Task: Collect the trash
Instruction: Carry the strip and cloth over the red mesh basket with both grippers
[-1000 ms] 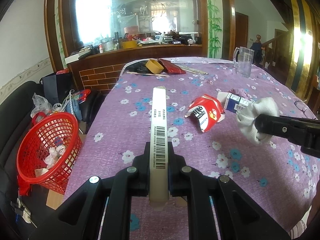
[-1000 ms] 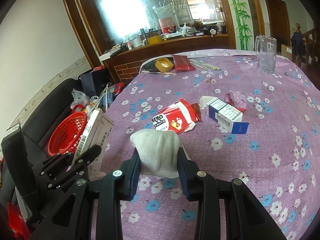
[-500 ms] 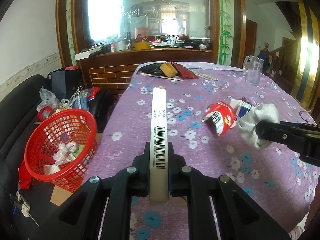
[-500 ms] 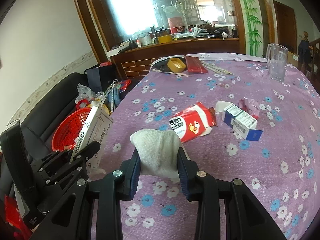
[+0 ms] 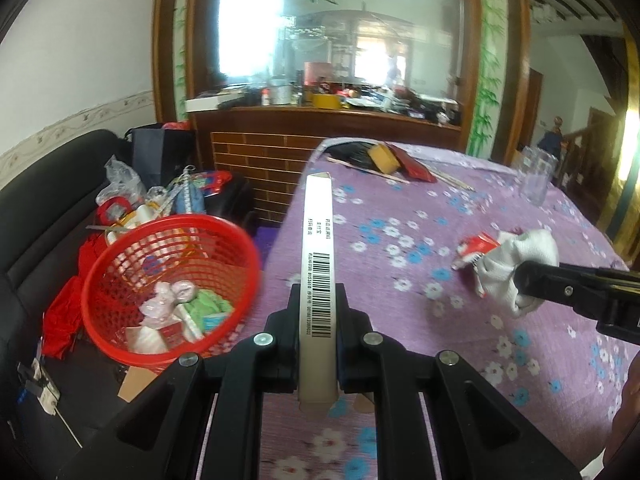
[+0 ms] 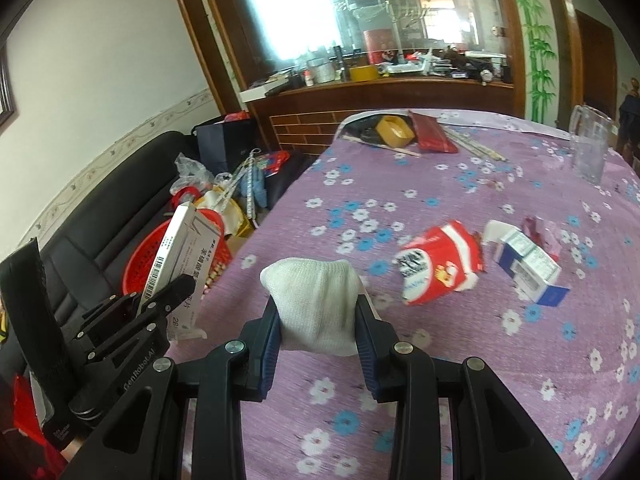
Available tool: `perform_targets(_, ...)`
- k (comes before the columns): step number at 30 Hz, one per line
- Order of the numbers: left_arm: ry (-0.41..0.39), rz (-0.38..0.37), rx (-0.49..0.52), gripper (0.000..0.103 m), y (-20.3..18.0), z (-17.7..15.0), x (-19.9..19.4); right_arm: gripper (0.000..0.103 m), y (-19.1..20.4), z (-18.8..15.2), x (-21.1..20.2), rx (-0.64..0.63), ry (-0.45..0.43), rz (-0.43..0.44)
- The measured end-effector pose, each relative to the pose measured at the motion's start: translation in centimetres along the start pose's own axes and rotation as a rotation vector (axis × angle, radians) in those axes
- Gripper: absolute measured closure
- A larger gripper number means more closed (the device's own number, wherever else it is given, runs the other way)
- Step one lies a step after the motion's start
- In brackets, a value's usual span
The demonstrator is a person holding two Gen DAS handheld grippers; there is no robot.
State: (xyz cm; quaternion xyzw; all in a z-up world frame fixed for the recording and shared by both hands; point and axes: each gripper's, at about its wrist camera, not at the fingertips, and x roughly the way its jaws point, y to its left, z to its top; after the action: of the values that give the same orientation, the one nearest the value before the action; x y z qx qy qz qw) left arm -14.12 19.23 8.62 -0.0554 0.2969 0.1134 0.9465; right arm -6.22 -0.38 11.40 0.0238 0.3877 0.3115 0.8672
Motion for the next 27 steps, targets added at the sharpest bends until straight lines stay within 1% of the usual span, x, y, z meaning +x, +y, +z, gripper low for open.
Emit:
perform_targets(3,-0.01,0.028,-0.034,0.091,2.1,0.5,-0.3,0.064,0.9,1.0,0.9,0.007,0.018,0.044)
perform_targets(6,-0.016,0.053,-0.075,0.091,4.5,0.9,-0.5,0.064,2.0,1.7,1.4,-0.012,0.022,0.063)
perform_targets(10,-0.022,0.103,-0.125,0.091,7.6,1.2,-0.7,0.064,4.5,3.0,2.3,-0.054,0.018,0.093)
perform_targets(15,-0.006,0.131,-0.16,0.091,10.6,1.2,-0.2,0.063,7.8,4.4,4.3,-0.092,0.041,0.146)
perform_targets(18,0.007,0.132,-0.173,0.091,11.8,1.1,0.4,0.063,9.3,4.9,5.8,-0.105,0.062,0.173)
perform_targets(22,0.026,0.111,-0.193,0.091,13.1,1.0,1.1,0.062,11.1,5.8,8.3,-0.109,0.097,0.213)
perform_targets(27,0.051,0.099,-0.21,0.091,14.4,1.0,2.3,0.062,13.1,6.8,11.0,-0.116,0.128,0.233)
